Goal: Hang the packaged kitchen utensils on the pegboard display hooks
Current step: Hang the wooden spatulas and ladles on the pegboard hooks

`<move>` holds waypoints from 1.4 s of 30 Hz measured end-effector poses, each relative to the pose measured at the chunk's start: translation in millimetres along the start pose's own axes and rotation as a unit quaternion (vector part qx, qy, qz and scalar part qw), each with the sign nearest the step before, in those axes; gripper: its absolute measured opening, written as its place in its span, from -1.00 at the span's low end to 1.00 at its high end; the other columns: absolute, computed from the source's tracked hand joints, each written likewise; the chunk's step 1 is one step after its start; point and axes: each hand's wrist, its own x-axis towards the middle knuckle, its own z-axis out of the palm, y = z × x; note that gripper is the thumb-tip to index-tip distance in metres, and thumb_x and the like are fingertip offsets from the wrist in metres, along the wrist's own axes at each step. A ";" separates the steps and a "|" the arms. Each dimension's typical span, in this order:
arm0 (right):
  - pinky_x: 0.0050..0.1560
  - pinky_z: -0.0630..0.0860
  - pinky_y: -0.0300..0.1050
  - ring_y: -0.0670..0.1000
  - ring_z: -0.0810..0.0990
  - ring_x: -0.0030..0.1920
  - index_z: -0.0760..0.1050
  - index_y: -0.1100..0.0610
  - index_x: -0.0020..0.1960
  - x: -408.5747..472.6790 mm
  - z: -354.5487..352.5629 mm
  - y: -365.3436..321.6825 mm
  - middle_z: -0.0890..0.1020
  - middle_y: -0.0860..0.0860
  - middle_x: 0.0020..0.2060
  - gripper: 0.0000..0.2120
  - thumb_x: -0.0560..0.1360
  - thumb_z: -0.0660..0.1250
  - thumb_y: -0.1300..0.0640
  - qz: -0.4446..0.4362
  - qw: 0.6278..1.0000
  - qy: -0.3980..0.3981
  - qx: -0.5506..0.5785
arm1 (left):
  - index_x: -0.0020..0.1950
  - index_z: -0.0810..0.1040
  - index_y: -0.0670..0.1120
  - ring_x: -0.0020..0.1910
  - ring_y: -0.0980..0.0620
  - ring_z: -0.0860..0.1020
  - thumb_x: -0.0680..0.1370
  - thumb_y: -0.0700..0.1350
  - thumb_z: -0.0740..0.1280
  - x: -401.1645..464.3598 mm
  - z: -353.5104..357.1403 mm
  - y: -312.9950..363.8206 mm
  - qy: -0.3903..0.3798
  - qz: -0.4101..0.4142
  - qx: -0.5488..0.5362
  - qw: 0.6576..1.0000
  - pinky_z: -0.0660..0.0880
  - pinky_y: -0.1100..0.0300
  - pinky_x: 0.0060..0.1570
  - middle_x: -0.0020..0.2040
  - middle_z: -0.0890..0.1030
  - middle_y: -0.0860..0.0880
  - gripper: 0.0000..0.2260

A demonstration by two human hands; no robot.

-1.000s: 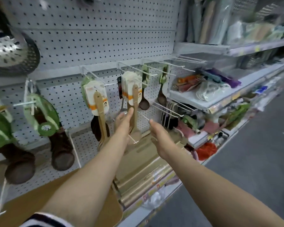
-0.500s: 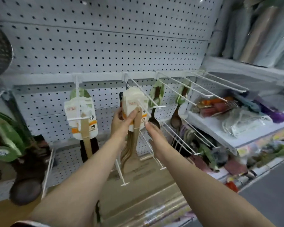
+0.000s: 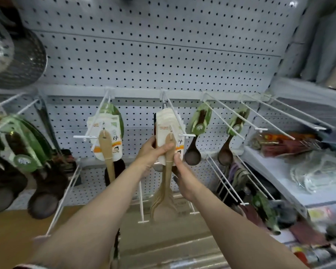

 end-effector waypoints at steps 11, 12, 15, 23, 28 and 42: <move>0.08 0.55 -0.25 -0.17 0.60 0.19 0.53 -0.21 0.28 -44.2 5.9 29.7 0.67 -0.22 0.15 -0.60 0.47 0.34 -0.26 0.020 0.999 -0.030 0.012 | 0.23 0.55 -0.05 0.13 -0.05 0.65 0.15 0.09 0.61 -27.5 5.9 -6.1 0.005 -0.002 -0.046 0.999 0.58 0.05 0.15 0.12 0.70 -0.05 -0.32; 0.16 0.55 -0.22 -0.17 0.59 0.22 0.51 -0.17 0.35 -46.9 5.3 33.5 0.65 -0.20 0.20 -0.51 0.46 0.35 -0.29 0.022 0.999 -0.034 0.008 | 0.21 0.56 -0.03 0.13 -0.04 0.66 0.13 0.10 0.60 -30.7 7.0 -6.6 0.006 -0.001 -0.049 0.999 0.58 0.05 0.16 0.11 0.70 -0.04 -0.32; 0.42 0.45 0.02 -0.09 0.51 0.38 0.42 -0.18 0.48 -57.2 5.1 46.2 0.56 -0.17 0.36 -0.27 0.39 0.39 -0.45 0.040 0.998 -0.047 0.003 | 0.23 0.57 -0.01 0.15 -0.06 0.66 0.13 0.13 0.60 -39.5 10.6 -7.4 0.009 0.010 -0.051 0.999 0.57 0.01 0.20 0.12 0.71 -0.04 -0.31; 0.01 0.61 -0.12 -0.07 0.68 -0.03 0.55 0.11 0.31 -95.3 0.3 63.9 0.71 -0.06 -0.07 -0.47 0.46 0.37 -0.18 0.034 0.998 -0.041 0.026 | 0.24 0.58 -0.02 0.14 -0.05 0.67 0.16 0.17 0.59 -61.0 23.3 -0.6 0.022 0.019 -0.075 0.997 0.54 -0.04 0.25 0.10 0.72 -0.04 -0.31; 0.12 0.61 0.02 0.01 0.64 -0.05 0.61 0.08 0.22 -102.3 -8.4 62.4 0.68 0.04 -0.07 -0.58 0.47 0.41 -0.13 0.021 0.997 -0.052 0.053 | 0.24 0.57 -0.02 0.13 -0.09 0.67 0.21 0.12 0.59 -73.7 32.9 4.7 0.022 0.021 -0.088 0.996 0.58 0.00 0.15 0.09 0.72 -0.05 -0.36; -0.03 0.63 -0.08 -0.01 0.69 0.01 0.59 -0.01 0.32 -148.0 -11.2 78.6 0.71 0.07 0.09 -0.49 0.38 0.49 -0.07 0.039 0.992 -0.068 0.096 | 0.34 0.52 -0.07 0.16 -0.10 0.66 0.21 0.10 0.58 -130.7 45.7 -1.8 0.025 0.034 -0.092 0.995 0.57 -0.03 0.18 0.16 0.70 -0.08 -0.26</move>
